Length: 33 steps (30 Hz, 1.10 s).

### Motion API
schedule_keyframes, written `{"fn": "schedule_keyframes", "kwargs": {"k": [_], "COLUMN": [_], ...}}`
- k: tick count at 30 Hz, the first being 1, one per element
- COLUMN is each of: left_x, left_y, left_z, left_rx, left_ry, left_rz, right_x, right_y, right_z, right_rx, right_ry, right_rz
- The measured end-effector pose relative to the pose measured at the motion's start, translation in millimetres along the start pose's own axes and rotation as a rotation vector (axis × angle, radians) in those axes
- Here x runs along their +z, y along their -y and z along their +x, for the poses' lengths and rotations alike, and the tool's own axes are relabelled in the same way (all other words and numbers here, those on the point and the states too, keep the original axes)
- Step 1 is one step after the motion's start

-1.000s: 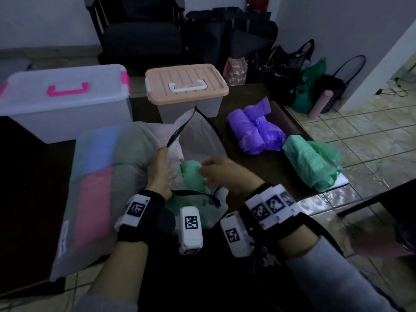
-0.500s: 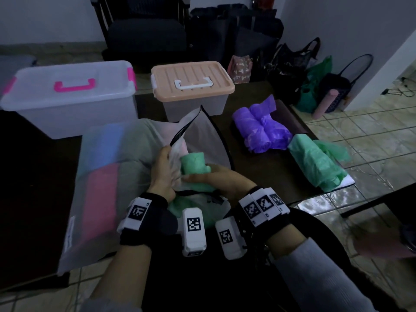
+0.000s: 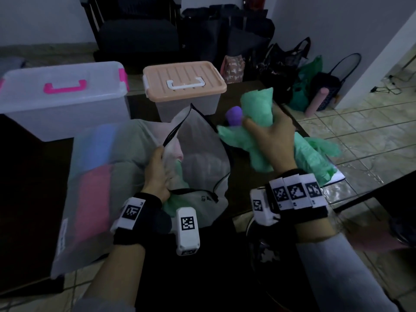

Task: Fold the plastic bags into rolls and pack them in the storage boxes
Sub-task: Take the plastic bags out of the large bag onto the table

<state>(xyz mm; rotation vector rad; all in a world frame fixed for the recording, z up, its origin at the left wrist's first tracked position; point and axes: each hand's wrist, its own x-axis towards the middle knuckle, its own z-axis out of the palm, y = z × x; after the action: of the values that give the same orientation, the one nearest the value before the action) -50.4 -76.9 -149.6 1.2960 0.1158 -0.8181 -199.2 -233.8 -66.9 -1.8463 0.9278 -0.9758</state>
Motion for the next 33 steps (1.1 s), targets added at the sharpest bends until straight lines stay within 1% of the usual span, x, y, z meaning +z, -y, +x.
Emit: {"fn": "schedule_keyframes", "kwargs": {"k": [2, 4, 6, 9, 12, 17, 19, 22, 25, 28, 30, 31, 33], "left_x": [2, 3, 2, 1, 0, 5, 5, 6, 6, 8, 10, 10, 10], "left_y": [-2, -2, -1, -1, -1, -3, -4, -5, -6, -8, -9, -10, -12], "left_z": [-1, -2, 0, 1, 1, -7, -7, -8, -11, -14, -16, -18, -20], "left_rx": [0.000, 0.005, 0.003, -0.005, -0.019, 0.030, 0.023, 0.014, -0.002, -0.018, -0.022, -0.024, -0.022], "left_ry": [-0.028, -0.057, -0.079, -0.079, -0.052, -0.070, -0.068, -0.077, -0.090, -0.105, -0.126, -0.131, -0.124], "left_rz": [0.003, 0.029, 0.041, 0.036, 0.024, 0.030, 0.016, 0.012, 0.036, 0.056, 0.082, 0.087, 0.081], "right_x": [-13, -22, -28, -32, -32, -31, -32, -36, -39, -45, -46, -44, -32], "right_y": [-19, -37, -53, -75, -91, -103, -107, -112, -110, -98, -84, -74, -53], "right_z": [4, 3, 1, 0, 2, 4, 5, 9, 14, 20, 23, 24, 22], "right_rx": [-0.029, 0.027, 0.097, 0.111, 0.109, 0.101, 0.158, 0.248, 0.300, 0.396, 0.420, 0.402, 0.281], "right_ry": [-0.044, -0.036, -0.002, 0.048, 0.097, 0.076, 0.121, 0.231, 0.277, 0.353, 0.390, 0.368, 0.239], "right_rz": [-0.380, -0.664, -0.866, -1.021, -1.068, -1.148, -1.159, -1.132, -1.104, -1.061, -1.036, -0.997, -0.844]}}
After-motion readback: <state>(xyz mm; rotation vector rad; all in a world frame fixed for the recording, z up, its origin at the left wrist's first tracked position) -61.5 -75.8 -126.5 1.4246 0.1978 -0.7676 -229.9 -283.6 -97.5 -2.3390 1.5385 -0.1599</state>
